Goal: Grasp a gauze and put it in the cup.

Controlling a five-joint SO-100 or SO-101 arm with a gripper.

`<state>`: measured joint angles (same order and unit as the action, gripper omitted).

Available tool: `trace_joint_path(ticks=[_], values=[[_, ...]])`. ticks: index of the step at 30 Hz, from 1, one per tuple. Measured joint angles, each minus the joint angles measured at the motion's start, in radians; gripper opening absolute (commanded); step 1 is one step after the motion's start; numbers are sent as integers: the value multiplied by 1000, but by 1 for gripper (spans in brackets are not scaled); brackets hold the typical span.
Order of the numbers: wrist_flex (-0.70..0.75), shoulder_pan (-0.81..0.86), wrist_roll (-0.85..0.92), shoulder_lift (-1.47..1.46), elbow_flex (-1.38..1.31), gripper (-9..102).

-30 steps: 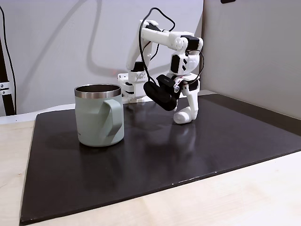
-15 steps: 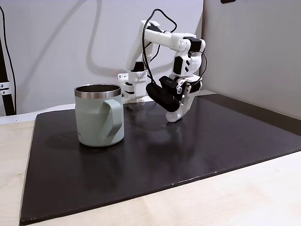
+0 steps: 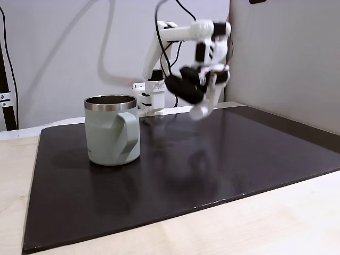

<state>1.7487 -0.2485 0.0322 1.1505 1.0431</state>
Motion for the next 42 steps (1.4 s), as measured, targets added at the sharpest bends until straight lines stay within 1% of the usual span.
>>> trace_joint_path(ticks=[4,8,12,17,23,30,34,42], values=[[40,17,6,120,-54,0],[44,55,17,256,-54,0],[46,150,20,356,-54,0],[49,337,15,408,-78,0],[52,566,6,400,-192,0],[52,723,-23,301,-344,0],[54,747,-23,222,-416,0],[54,726,17,18,-614,0]])
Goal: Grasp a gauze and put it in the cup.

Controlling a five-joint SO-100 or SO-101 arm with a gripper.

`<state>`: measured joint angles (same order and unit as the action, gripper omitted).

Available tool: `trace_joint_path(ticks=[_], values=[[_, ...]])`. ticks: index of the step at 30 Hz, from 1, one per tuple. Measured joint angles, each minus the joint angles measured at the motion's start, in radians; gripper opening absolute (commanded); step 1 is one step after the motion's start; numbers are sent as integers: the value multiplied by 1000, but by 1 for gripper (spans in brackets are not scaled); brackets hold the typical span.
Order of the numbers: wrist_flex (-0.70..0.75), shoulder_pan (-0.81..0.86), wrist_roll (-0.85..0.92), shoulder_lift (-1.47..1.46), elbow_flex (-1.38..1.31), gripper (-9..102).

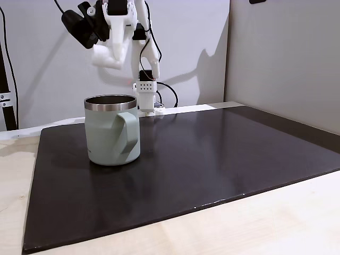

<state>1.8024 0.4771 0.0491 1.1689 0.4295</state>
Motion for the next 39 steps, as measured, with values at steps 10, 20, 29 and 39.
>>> trace_joint_path(ticks=[10,20,29,39], values=[[0,-40,3,-219,-245,0],[0,-3,6,-262,-255,0],[0,21,11,-278,-255,25],[0,23,11,-278,-255,36]])
